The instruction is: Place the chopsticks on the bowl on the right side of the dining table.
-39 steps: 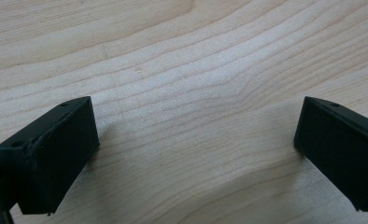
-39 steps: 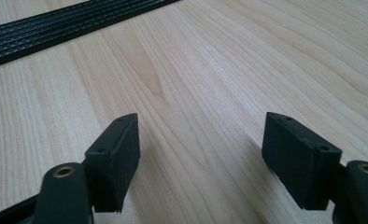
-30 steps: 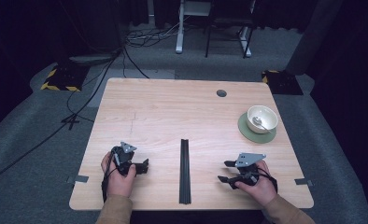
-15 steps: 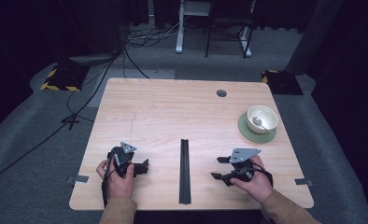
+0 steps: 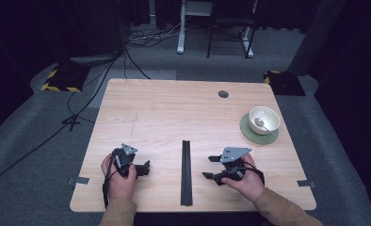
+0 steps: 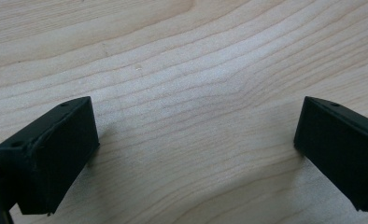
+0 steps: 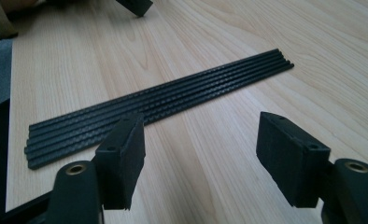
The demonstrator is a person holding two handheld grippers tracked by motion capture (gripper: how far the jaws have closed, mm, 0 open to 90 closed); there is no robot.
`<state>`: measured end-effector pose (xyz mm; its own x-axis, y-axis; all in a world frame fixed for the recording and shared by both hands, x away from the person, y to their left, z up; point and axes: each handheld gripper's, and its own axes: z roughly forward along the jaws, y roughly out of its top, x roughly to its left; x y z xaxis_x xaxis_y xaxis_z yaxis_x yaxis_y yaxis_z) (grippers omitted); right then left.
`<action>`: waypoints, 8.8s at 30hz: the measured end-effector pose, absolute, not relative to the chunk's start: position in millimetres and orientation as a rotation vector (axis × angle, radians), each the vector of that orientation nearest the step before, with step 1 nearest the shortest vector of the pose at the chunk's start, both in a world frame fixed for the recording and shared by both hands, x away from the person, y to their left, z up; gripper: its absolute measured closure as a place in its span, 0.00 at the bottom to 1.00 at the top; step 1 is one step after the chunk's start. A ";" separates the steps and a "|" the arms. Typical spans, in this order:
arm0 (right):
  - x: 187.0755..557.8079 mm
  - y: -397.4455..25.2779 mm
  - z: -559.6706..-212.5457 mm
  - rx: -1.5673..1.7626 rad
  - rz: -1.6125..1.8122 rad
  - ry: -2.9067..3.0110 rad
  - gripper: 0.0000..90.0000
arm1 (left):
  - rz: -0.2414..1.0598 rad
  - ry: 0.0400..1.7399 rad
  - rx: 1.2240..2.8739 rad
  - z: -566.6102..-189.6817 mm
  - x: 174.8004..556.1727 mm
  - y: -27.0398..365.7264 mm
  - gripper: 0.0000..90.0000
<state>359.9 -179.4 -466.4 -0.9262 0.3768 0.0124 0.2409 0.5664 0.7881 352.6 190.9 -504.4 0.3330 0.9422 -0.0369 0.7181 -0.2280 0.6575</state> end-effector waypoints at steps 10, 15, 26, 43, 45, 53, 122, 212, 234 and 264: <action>364.0 -156.9 -478.3 0.566 1.310 2.602 0.37 | 0.499 1.449 2.024 -504.4 352.8 191.0 0.00; 365.8 -147.8 -484.4 0.581 1.295 2.596 0.36 | 0.500 1.449 2.023 -504.4 352.8 191.0 0.00; 364.5 -133.6 -494.7 0.605 1.270 2.590 0.34 | 0.501 1.450 2.024 -504.4 352.7 190.9 0.00; 363.4 -129.9 -500.2 0.601 1.273 2.584 0.33 | 0.500 1.449 2.024 -504.4 352.8 191.0 0.00; 364.1 -130.7 -500.6 0.589 1.258 2.585 0.33 | 0.501 1.449 2.024 -504.4 352.8 190.9 0.00; 363.9 -131.0 -502.3 0.587 1.239 2.596 0.33 | 0.500 1.449 2.024 -504.4 352.8 191.0 0.00; 389.7 -217.0 -490.9 0.924 1.031 2.549 0.92 | 0.505 1.449 2.026 -504.3 352.7 190.8 0.00; 454.7 -334.3 -341.1 0.845 1.293 2.335 0.96 | 0.503 1.434 2.037 -504.1 354.4 191.0 0.00; 506.6 -380.1 -373.3 0.910 1.223 2.342 0.96 | 0.503 1.433 2.037 -504.0 354.4 191.1 0.00; 514.9 -397.7 -420.8 0.974 1.160 2.383 0.96 | 0.503 1.433 2.037 -504.0 354.4 191.1 0.00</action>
